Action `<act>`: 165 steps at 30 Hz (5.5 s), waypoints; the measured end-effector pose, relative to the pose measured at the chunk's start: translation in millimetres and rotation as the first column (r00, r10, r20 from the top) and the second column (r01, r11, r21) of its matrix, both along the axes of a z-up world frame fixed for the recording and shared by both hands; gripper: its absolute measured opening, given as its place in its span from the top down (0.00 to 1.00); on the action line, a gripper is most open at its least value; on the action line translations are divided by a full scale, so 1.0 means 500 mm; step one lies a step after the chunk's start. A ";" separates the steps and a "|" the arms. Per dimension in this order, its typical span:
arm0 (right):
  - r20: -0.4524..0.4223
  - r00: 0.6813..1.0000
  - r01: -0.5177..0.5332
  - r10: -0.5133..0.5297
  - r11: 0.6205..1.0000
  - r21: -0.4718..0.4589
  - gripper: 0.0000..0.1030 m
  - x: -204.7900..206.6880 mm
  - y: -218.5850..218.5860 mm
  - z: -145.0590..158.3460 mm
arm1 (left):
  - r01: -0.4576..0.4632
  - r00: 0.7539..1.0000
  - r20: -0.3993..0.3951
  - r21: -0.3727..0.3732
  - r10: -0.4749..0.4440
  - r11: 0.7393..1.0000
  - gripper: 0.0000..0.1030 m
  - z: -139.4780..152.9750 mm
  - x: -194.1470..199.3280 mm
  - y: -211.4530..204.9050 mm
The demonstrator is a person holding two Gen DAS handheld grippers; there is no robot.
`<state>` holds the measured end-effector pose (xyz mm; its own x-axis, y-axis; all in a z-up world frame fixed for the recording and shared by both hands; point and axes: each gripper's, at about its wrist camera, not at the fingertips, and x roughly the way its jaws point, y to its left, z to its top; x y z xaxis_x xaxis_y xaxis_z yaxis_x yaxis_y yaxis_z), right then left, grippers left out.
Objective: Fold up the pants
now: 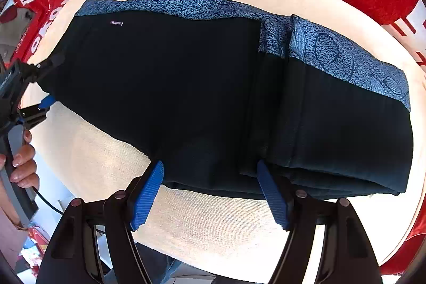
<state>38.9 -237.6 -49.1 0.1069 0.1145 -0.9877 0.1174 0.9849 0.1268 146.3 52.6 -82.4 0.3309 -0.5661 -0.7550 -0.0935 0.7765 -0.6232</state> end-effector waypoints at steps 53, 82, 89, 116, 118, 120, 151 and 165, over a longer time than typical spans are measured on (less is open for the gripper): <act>0.089 0.989 -0.145 0.114 0.775 0.615 0.83 0.311 -0.056 0.219 | 0.225 0.707 0.326 0.738 -0.628 0.636 0.67 0.292 -0.144 -0.449; -0.005 0.935 0.269 -0.354 0.700 0.661 0.73 -0.123 -0.594 -0.054 | 0.628 0.512 -0.023 0.693 -0.858 0.356 0.31 0.155 -0.369 -0.833; 0.042 0.956 0.218 -0.291 0.799 0.560 0.69 -0.153 -0.575 -0.016 | 0.531 0.683 -0.030 0.706 -0.730 0.469 0.31 0.194 -0.322 -0.753; 0.028 0.954 0.278 -0.298 0.918 0.283 0.69 -0.225 -0.493 0.021 | 0.497 0.838 -0.168 0.628 -0.519 0.599 0.31 0.126 -0.180 -0.605; 0.021 0.953 0.286 -0.303 0.918 0.274 0.69 -0.228 -0.492 0.021 | 0.496 0.840 -0.170 0.623 -0.515 0.605 0.31 0.126 -0.171 -0.599; 0.013 0.951 0.296 -0.310 0.918 0.265 0.69 -0.229 -0.490 0.024 | 0.495 0.842 -0.167 0.620 -0.513 0.609 0.31 0.129 -0.164 -0.590; 0.055 0.894 0.411 -0.444 0.864 0.292 0.50 -0.184 -0.567 0.072 | 0.443 0.876 -0.135 0.606 -0.463 0.661 0.31 0.113 -0.057 -0.557; 0.063 0.908 0.375 -0.414 0.871 0.318 0.84 0.043 -0.637 0.029 | 0.384 0.907 -0.104 0.599 -0.407 0.703 0.27 0.082 0.039 -0.595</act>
<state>60.2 -555.9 -34.6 0.3248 0.3174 -0.8909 0.4522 0.7752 0.4411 165.8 -244.9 -41.4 0.2114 -0.0923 -0.9730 0.3196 0.9473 -0.0204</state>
